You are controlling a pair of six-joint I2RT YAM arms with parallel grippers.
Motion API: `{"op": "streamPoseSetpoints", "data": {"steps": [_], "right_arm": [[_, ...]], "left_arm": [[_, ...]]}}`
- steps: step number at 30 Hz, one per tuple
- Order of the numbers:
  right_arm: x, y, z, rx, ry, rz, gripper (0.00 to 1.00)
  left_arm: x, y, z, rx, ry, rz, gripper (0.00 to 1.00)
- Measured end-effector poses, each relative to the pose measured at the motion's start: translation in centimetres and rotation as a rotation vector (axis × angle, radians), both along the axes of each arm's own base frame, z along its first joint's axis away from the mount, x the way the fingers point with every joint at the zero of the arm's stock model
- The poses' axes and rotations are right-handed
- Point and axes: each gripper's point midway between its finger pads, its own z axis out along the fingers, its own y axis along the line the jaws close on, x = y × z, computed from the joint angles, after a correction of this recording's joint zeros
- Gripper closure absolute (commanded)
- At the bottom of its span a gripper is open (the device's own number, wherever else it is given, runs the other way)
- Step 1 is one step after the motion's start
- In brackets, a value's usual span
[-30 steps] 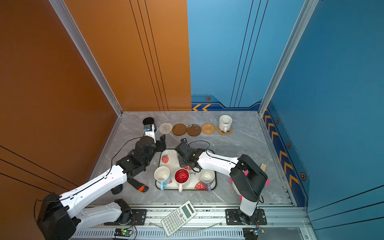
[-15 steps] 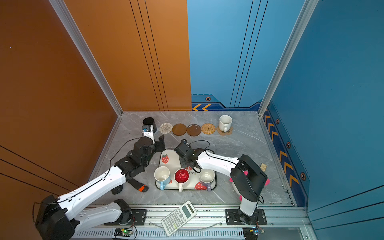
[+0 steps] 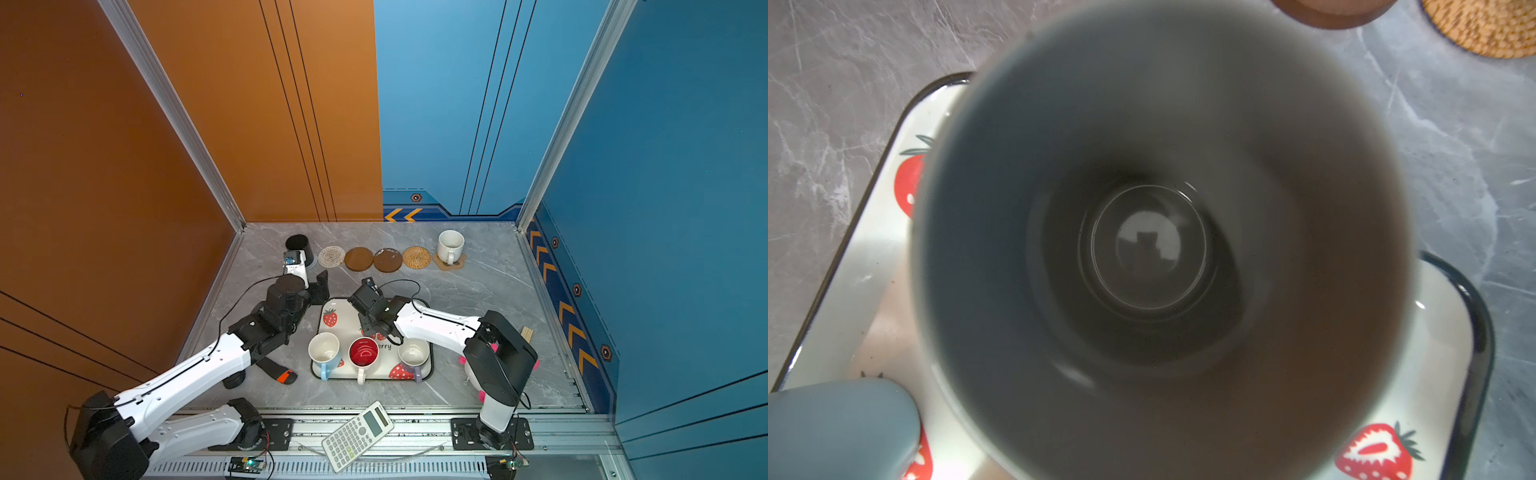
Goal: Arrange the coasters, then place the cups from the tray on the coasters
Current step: 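Close the right gripper on the grey mug's rim and lift it, then carry the grey mug with the right gripper to the woven rattan coaster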
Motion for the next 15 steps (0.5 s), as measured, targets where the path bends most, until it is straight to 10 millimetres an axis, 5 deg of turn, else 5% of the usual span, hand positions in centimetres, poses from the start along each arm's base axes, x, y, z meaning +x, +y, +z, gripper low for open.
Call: {"op": "streamPoseSetpoints", "data": {"steps": [15], "right_arm": [[1.1, -1.5, 2.4, 0.004, -0.039, -0.01, 1.0]], "left_arm": [[0.1, 0.2, 0.0, -0.003, -0.001, 0.006, 0.28]]}}
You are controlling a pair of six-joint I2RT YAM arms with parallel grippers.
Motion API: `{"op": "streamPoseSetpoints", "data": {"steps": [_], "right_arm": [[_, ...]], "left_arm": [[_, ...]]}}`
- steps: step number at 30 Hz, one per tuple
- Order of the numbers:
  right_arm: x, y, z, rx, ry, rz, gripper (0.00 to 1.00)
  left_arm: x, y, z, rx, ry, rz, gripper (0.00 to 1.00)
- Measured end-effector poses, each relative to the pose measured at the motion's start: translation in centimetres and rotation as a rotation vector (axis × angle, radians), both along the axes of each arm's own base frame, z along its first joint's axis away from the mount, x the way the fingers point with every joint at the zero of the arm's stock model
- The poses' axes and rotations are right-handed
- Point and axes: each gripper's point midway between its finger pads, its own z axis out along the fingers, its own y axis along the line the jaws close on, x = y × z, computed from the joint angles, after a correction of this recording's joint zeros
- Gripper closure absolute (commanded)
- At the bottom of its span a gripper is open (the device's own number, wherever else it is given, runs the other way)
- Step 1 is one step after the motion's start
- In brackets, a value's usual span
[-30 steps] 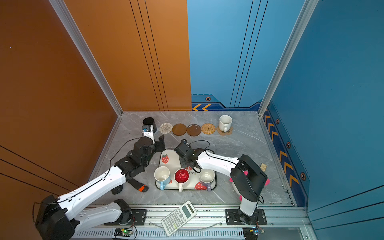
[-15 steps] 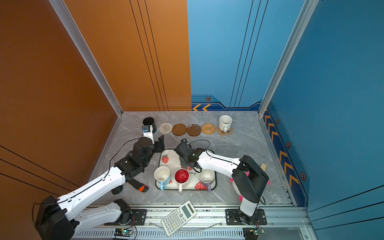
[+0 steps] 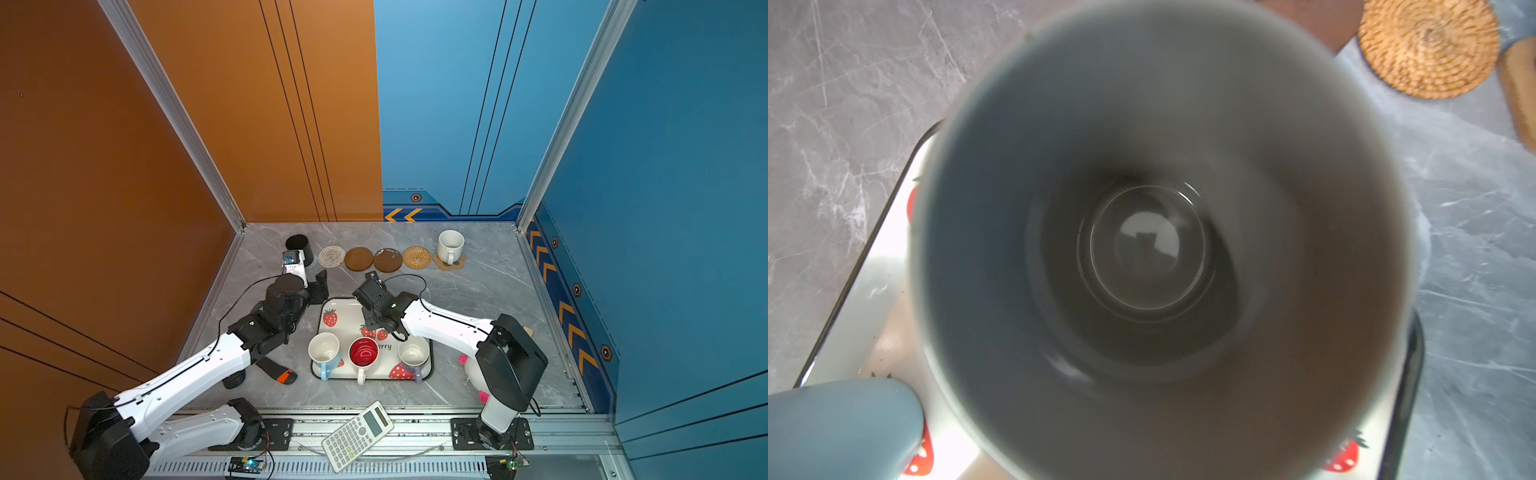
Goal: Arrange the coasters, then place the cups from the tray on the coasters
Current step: 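Carry the grey mug with the right gripper to the woven rattan coaster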
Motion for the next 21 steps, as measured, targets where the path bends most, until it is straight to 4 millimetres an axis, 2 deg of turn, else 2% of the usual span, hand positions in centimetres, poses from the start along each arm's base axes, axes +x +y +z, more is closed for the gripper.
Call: {"op": "streamPoseSetpoints", "data": {"steps": [9, 14, 21], "right_arm": [[2.7, -1.5, 2.6, 0.002, -0.051, -0.029, 1.0], [4.8, -3.5, 3.6, 0.012, -0.048, -0.069, 1.0], [8.4, -6.6, 6.3, 0.034, -0.094, -0.141, 1.0]], "left_arm": [[0.0, 0.1, -0.3, -0.005, 0.006, 0.002, 0.28], [0.0, 0.1, -0.3, -0.006, 0.007, 0.0, 0.28], [0.0, 0.1, -0.3, -0.015, 0.009, 0.002, 0.28]]}}
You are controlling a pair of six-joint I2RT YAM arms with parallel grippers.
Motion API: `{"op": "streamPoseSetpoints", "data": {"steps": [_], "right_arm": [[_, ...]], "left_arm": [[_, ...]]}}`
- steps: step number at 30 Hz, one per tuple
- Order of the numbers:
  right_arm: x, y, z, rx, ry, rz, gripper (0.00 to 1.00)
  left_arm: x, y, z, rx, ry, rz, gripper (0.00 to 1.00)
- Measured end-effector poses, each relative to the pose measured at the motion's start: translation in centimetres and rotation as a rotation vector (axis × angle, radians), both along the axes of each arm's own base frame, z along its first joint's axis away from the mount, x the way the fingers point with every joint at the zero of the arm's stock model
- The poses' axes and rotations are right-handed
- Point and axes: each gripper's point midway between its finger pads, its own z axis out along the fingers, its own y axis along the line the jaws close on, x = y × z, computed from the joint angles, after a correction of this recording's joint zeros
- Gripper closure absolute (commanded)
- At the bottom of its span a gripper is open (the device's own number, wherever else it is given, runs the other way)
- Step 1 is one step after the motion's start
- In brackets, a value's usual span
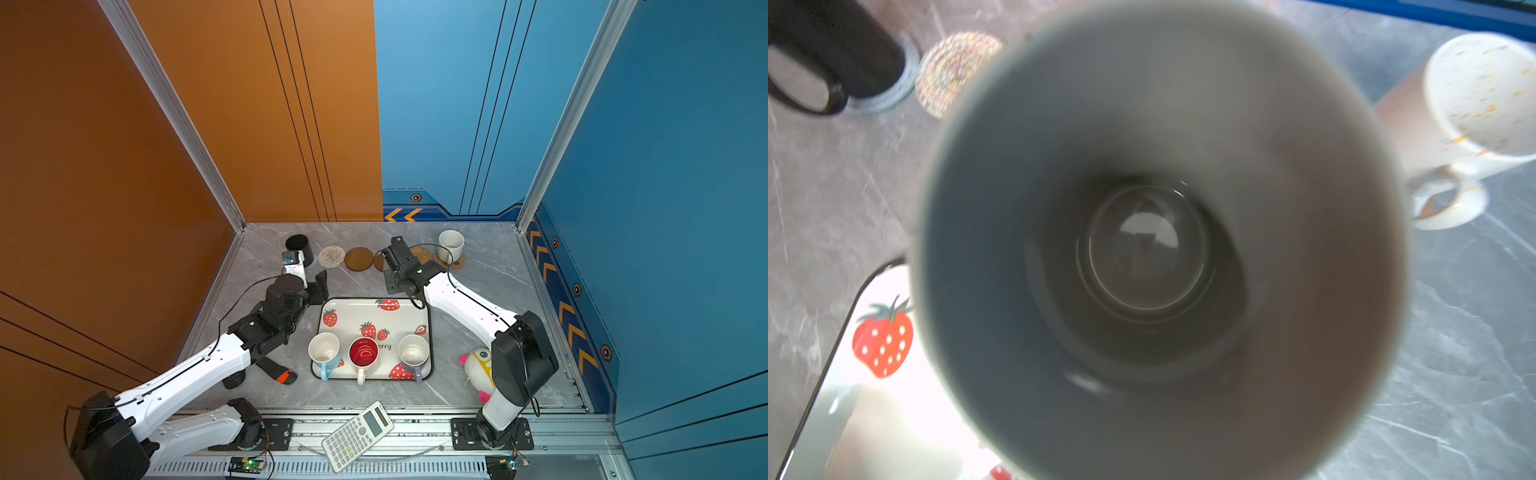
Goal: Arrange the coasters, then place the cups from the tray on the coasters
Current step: 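Carry the grey mug with the right gripper to the woven rattan coaster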
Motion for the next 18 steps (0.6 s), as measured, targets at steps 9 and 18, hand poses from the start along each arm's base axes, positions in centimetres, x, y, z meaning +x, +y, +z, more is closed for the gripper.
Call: {"op": "streamPoseSetpoints", "data": {"steps": [9, 18], "right_arm": [[4.7, -1.7, 1.0, 0.037, -0.012, -0.04, 1.0], [9.1, -3.7, -1.1, 0.025, 0.038, -0.089, 1.0]], "left_arm": [[0.2, 0.3, -0.1, -0.004, 0.003, 0.004, 0.28], [0.6, 0.3, -0.7, -0.008, 0.019, 0.002, 0.28]]}}
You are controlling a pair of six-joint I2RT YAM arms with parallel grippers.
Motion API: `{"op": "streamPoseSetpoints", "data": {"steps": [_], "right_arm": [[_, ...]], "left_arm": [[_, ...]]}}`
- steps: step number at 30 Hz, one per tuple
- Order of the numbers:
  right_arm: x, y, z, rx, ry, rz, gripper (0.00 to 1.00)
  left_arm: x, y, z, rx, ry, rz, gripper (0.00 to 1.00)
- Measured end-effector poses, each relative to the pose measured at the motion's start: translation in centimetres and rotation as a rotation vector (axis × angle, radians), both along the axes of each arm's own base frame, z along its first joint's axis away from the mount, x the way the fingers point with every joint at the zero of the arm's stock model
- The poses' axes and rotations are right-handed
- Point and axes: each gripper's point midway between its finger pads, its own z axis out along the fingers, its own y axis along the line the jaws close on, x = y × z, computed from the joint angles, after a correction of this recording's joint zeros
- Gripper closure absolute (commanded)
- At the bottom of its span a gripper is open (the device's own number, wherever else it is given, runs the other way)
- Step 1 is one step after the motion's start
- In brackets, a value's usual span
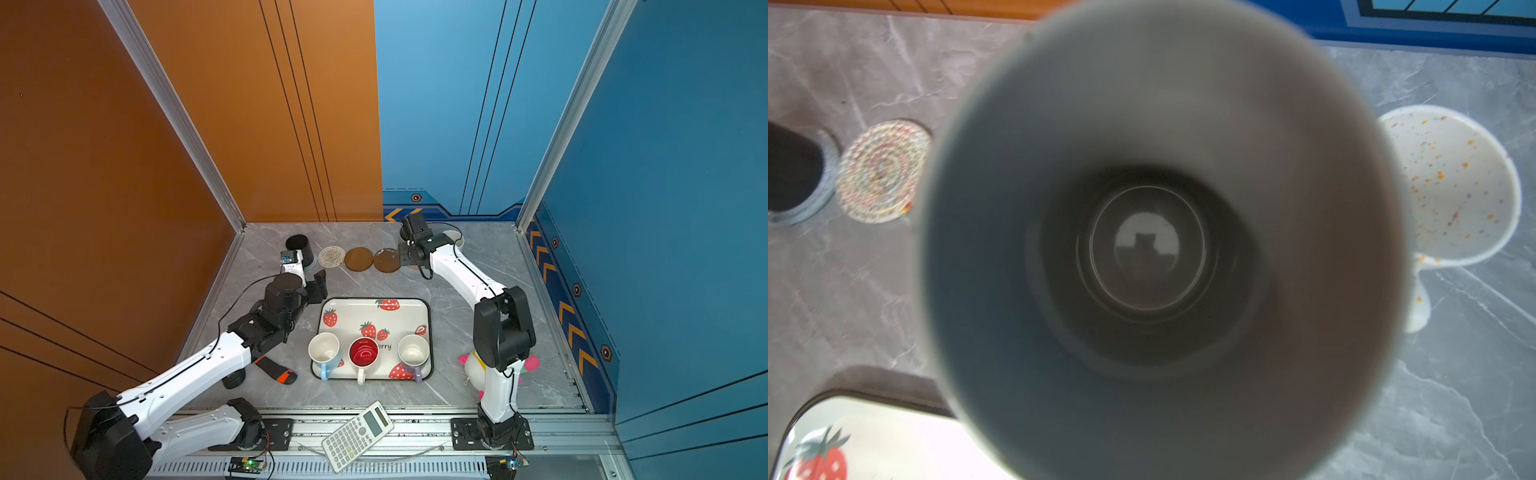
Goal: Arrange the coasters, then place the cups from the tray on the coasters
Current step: 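Carry the grey mug with the right gripper to the woven rattan coaster, then lower the grey mug onto the woven rattan coaster with the right gripper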
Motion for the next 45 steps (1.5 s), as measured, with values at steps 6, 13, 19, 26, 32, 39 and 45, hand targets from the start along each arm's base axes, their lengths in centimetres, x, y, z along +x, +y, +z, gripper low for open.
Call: {"op": "streamPoseSetpoints", "data": {"steps": [6, 13, 19, 26, 32, 39, 45], "right_arm": [[1.9, -0.6, -0.5, -0.001, 0.005, -0.023, 1.0], [3.1, -1.0, -2.0, -0.012, 0.034, -0.038, 1.0], [3.3, -1.6, -3.5, -0.022, 0.067, -0.051, 1.0], [3.7, -1.6, -4.6, -0.029, 0.083, -0.053, 1.0], [3.9, -1.5, -6.4, -0.041, 0.113, -0.054, 1.0], [4.0, -1.5, -7.4, -0.049, 0.13, -0.054, 1.0], [4.1, -1.7, -7.3, -0.052, 0.127, -0.057, 1.0]], "left_arm": [[0.1, -0.3, -0.6, 0.005, 0.016, -0.009, 0.28], [0.2, 0.0, -0.6, 0.005, 0.017, -0.003, 0.28], [0.4, 0.0, -1.0, 0.009, 0.027, -0.004, 0.28], [0.5, -0.2, -1.4, 0.009, 0.037, -0.011, 0.28], [0.6, -0.1, -1.4, 0.008, 0.037, -0.01, 0.28], [0.7, 0.2, -1.4, 0.007, 0.037, -0.002, 0.28], [0.7, 0.3, -1.4, 0.007, 0.037, 0.0, 0.28]]}}
